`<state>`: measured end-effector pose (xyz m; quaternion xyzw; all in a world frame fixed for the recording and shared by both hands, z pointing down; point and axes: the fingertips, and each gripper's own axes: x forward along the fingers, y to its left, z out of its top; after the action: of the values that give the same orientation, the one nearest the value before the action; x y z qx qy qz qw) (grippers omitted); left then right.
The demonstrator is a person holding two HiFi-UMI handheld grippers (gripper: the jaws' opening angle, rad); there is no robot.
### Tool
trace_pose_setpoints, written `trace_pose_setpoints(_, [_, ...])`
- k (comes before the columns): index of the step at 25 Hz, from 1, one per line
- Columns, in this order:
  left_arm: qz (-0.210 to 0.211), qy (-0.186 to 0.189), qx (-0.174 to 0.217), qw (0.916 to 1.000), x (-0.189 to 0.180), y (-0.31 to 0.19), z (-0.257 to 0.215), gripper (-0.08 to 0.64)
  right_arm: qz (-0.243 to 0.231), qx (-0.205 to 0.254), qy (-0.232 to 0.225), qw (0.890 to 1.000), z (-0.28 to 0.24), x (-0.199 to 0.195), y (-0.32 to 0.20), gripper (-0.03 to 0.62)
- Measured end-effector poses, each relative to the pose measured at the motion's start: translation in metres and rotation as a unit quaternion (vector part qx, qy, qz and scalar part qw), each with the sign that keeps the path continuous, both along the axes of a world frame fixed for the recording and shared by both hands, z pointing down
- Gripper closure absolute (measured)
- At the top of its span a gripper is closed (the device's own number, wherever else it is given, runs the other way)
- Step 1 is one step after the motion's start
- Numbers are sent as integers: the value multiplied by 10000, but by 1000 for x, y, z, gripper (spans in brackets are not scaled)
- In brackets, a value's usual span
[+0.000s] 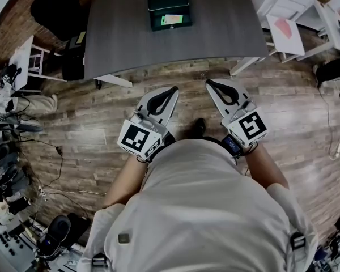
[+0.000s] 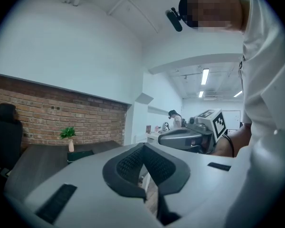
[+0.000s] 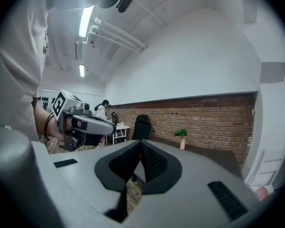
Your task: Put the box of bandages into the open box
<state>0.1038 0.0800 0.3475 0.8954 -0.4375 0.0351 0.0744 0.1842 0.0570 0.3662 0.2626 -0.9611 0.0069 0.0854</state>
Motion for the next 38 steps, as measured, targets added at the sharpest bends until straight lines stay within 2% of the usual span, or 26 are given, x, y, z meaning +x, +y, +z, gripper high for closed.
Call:
trace_pose_setpoints(9, [129,-43,177,9998,-57,70,-15,545,180,219,-45,9996,-20,-43,81,571])
trace_pose_setpoints(17, [256,98,474,9985,-105,141,-26,545,447,423,36,9981,-25,-82,161,571])
trace_pose_setpoints(24, [548,151,589,9966,-117,190,-26,545,674,447,23,9967,-19,-104,219,571])
trace_pose_setpoints(27, [619,149,610,9961,-125,206,-24,545,920,197,-22,9956,-13,-110,237,571])
trace_pose_setpoints(30, [633,170,623,9959,-131,217,-23,545,892,307,-24,9955,-9,-116,250,571])
trace_pose_setpoints(33, [628,203,620,9959,-135,223,-22,545,963,136,-24,9953,-6,-121,258,571])
trace_pose_setpoints(38, [618,237,601,9960,-143,228,-20,545,999,194,12,9948,-10,-128,261,571])
